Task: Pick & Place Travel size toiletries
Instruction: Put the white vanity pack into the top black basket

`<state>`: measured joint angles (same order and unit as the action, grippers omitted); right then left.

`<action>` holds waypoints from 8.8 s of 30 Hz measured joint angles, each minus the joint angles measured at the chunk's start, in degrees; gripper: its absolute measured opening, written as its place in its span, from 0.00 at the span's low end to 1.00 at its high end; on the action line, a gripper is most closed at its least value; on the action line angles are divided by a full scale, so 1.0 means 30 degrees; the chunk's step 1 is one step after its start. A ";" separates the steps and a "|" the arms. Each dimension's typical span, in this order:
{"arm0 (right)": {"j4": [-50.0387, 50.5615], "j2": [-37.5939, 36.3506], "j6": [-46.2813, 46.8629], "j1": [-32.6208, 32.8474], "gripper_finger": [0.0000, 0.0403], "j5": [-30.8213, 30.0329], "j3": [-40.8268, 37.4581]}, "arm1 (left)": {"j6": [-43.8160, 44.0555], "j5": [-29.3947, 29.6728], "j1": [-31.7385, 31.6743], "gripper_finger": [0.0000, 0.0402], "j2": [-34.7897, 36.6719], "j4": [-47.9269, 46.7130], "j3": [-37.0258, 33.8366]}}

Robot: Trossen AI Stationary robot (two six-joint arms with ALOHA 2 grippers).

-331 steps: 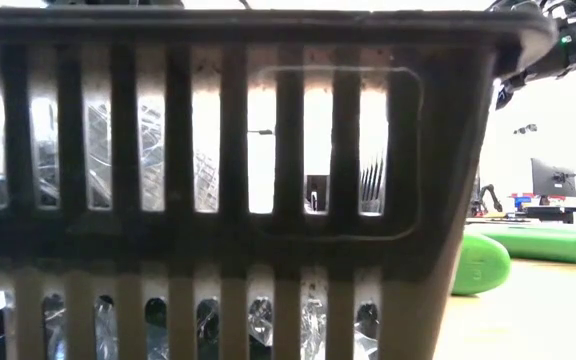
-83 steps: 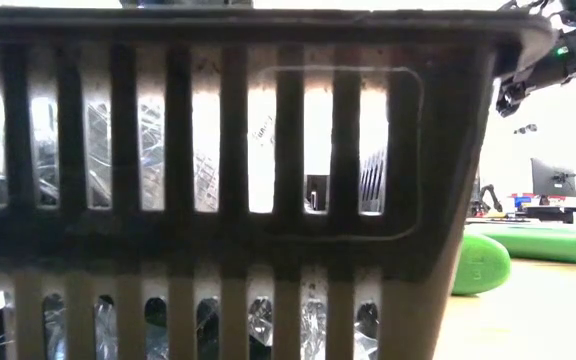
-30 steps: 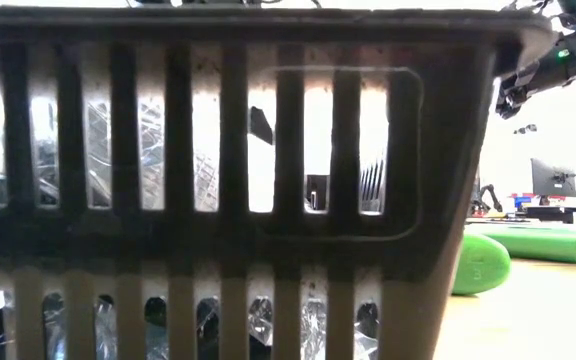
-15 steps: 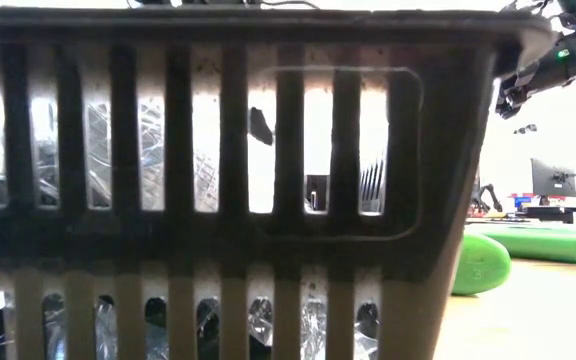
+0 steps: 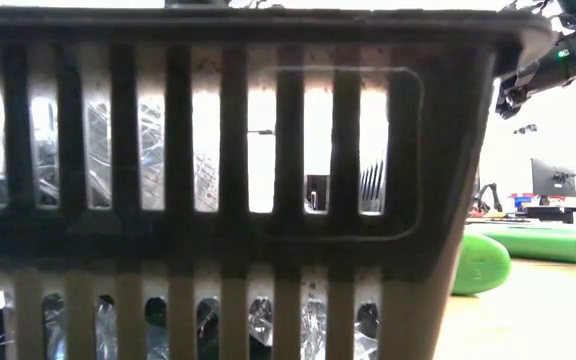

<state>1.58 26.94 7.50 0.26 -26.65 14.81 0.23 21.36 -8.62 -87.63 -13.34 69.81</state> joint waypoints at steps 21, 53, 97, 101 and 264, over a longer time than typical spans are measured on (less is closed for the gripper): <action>0.0094 0.0002 -0.0064 0.0006 0.11 0.0000 0.0000 | 0.0634 -0.5434 0.0015 0.25 0.0009 -0.3543 0.0834; 0.0109 0.0004 -0.0078 0.0006 0.11 -0.0146 0.0000 | -0.0477 -0.6506 0.2688 0.25 0.0011 -0.3316 0.0834; -0.0437 0.0000 -0.0071 0.0006 0.11 0.0005 0.0000 | 0.3693 -0.6489 0.5916 0.25 0.0007 -0.4182 0.0817; -0.0443 -0.0002 -0.0071 -0.0002 0.11 0.0007 0.0000 | 0.4084 -0.6484 0.6018 0.25 0.0007 -0.4182 0.0819; -0.0587 -0.0002 -0.0078 -0.0002 0.11 0.0000 0.0001 | 3.2868 -0.4000 1.4252 0.58 0.9515 -0.2026 -1.4313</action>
<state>-0.18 26.94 7.27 0.25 -26.65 14.81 98.83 9.37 34.13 -59.09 -19.42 26.87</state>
